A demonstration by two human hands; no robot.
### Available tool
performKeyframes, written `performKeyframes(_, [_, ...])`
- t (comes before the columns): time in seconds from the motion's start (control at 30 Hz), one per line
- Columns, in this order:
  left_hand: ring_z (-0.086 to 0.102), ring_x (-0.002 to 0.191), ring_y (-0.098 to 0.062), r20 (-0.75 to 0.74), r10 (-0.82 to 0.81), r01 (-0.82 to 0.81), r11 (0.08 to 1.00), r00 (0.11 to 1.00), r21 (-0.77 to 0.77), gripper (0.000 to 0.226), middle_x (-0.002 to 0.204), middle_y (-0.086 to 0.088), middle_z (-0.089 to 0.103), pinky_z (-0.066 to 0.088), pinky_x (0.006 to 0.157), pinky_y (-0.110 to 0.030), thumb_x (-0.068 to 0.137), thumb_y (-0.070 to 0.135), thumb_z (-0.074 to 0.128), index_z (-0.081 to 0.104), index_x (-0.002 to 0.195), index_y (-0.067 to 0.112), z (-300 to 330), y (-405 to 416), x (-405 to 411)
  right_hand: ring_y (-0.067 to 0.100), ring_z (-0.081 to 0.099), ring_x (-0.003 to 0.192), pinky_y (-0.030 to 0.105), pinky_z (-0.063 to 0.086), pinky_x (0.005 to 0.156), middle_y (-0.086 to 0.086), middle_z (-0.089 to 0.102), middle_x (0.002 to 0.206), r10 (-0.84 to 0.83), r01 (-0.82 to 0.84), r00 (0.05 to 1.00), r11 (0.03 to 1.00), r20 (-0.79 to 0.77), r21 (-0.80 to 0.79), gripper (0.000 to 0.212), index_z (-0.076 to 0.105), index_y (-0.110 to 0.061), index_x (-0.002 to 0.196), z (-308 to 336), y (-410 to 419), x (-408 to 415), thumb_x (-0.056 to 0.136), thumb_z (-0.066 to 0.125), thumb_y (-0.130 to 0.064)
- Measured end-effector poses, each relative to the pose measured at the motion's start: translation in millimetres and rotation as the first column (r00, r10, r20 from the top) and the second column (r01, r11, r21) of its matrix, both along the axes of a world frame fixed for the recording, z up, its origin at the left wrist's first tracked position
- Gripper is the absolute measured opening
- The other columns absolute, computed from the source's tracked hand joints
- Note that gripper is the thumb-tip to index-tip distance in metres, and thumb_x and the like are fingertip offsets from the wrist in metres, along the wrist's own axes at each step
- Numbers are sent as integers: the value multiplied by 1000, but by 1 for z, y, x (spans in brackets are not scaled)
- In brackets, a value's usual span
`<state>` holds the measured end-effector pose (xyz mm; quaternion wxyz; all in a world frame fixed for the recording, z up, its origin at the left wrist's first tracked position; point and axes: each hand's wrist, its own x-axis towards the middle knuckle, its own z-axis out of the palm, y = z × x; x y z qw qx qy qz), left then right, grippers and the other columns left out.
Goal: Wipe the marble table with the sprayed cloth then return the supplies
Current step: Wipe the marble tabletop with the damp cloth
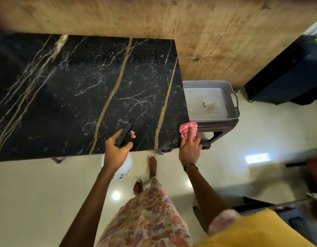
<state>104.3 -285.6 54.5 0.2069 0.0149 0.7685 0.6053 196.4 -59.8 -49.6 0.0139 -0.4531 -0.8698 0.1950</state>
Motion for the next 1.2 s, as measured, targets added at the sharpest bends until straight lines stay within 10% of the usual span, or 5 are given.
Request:
performKeyframes(0.3, [59, 60, 3, 10, 85, -85, 996, 996, -18, 42, 77, 16, 71, 42, 63, -17, 80, -12, 55, 67, 87, 28, -7, -19, -1, 48, 17, 139, 67, 18, 109, 15, 27, 153, 288, -292, 956, 947, 48, 137, 50, 29, -25, 145, -10, -40, 26, 100, 15, -43])
performKeyframes(0.67, [49, 45, -3, 12, 348, -347, 938, 938, -15, 25, 61, 9, 67, 41, 46, -14, 82, -16, 54, 67, 93, 2, -1, -52, -23, 25, 14, 144, 56, 3, 115, -8, 32, 152, 984, -987, 63, 36, 166, 160, 48, 34, -41, 140, -6, -45, -76, 97, 20, -56])
performKeyframes(0.8, [48, 48, -12, 9, 540, -540, 842, 842, -9, 21, 69, -7, 67, 40, 43, -18, 83, -11, 59, 67, 94, 4, 5, -78, -33, 27, 10, 145, 61, 14, 109, -9, 29, 154, 980, -986, 156, 146, 127, 81, 47, 33, -42, 141, -1, -45, -111, 97, 25, -56])
performKeyframes(1.0, [43, 39, -8, -75, 714, -718, 693, 696, -72, 28, 55, 2, 60, 38, 43, -20, 78, -16, 55, 67, 91, 6, 12, -121, -36, 33, 17, 144, 61, 5, 110, -8, 26, 155, 928, -925, -340, -359, 149, 125, 49, 34, -44, 141, 1, -101, -159, 93, 39, -55])
performKeyframes(1.2, [44, 45, -15, -91, 825, -830, 554, 557, -63, 34, 73, 6, 68, 40, 45, -22, 77, -15, 53, 66, 91, 13, 9, -167, -41, 30, 12, 145, 64, 6, 109, -9, 28, 154, 943, -940, -312, -324, 112, 110, 49, 35, -45, 139, 1, -177, -199, 92, 41, -55])
